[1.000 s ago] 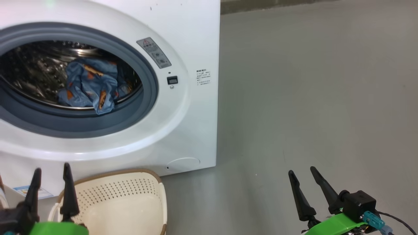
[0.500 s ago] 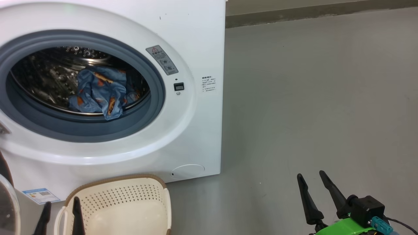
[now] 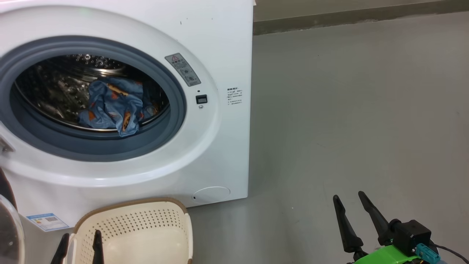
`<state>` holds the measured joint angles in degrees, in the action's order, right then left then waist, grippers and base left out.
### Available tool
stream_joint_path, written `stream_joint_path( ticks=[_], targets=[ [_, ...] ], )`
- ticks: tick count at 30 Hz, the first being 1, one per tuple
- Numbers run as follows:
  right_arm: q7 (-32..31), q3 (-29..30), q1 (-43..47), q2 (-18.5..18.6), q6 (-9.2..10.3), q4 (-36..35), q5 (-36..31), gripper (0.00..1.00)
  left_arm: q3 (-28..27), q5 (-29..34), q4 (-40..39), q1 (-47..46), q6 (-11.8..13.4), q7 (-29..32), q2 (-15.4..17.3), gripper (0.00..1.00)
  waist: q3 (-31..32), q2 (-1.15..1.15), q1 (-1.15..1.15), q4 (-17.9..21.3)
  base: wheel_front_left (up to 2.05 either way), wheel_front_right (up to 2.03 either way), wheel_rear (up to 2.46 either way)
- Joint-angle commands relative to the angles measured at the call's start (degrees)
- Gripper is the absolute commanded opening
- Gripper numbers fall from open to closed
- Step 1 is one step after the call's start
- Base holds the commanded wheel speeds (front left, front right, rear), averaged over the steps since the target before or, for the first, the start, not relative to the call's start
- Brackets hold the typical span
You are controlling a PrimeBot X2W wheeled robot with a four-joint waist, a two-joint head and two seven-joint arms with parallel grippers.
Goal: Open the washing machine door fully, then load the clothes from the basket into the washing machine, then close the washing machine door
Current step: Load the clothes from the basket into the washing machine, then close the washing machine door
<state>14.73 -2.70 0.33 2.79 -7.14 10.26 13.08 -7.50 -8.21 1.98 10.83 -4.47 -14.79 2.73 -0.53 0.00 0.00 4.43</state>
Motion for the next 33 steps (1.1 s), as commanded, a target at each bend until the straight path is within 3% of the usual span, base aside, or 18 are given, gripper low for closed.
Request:
stream_joint_path(
  ticks=[1, 33],
  targets=[
    [0.3, -1.1, 0.1, 0.1, -0.35, -1.8, -0.3, 1.0, -1.8, 0.3, -1.7, -0.9, 0.3, -0.2, 0.4, 1.0, 0.0, 0.0, 0.0, -0.1, 0.0, 0.0, 0.0],
    [0.3, -1.6, -0.1, 0.1, -0.35, -1.4, -0.5, 1.0, -2.0, 1.0, -0.9, -2.2, 0.3, -0.2, 0.2, 1.0, -0.3, 0.0, 0.0, -0.8, 0.0, 0.0, 0.0]
  ],
)
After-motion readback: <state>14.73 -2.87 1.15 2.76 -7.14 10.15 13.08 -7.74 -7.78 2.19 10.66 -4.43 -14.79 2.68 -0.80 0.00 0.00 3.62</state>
